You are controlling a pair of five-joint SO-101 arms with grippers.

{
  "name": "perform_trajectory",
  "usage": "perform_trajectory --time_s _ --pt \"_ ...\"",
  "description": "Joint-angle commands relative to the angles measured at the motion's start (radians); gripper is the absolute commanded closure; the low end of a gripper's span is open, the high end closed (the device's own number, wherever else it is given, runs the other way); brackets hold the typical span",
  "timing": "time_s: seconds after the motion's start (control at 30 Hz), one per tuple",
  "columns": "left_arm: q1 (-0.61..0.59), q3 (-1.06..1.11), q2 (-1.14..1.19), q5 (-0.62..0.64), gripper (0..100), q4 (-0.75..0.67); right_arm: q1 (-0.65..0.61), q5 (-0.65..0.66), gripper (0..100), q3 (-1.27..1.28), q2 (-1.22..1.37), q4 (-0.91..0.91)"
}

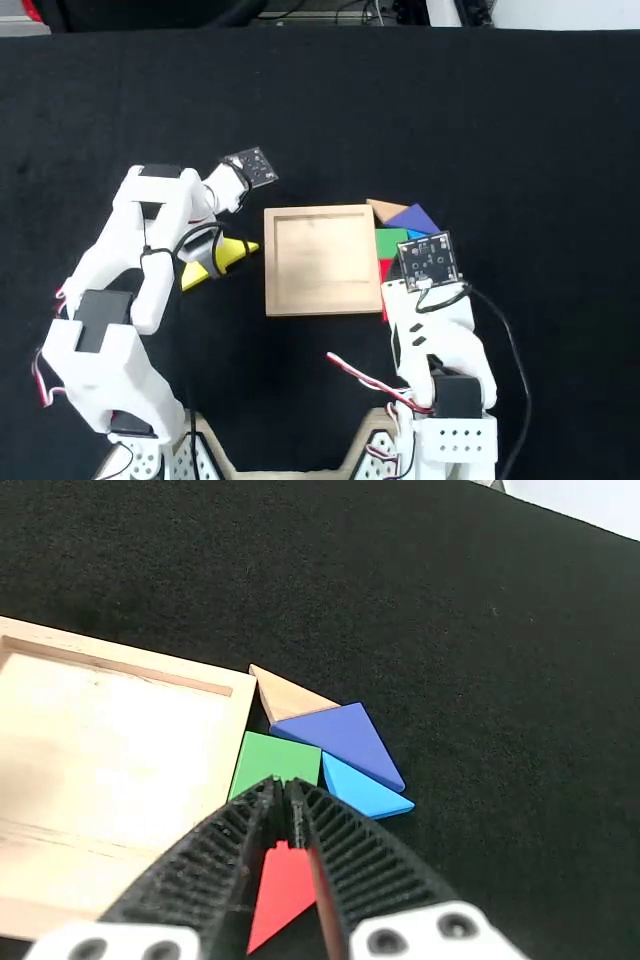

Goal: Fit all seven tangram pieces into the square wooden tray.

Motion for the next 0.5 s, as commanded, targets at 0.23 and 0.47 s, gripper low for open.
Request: perform_trajectory --time_s 0.23,0.47 --pt "0.030 -0.179 0.146 0.057 70 0.052 -0.014 0.051 98.3 0.001 -0.041 0.003" --pt "0.030 -0.360 0.278 -0.014 70 0.229 -0.014 0.051 98.3 0.001 -0.041 0.003"
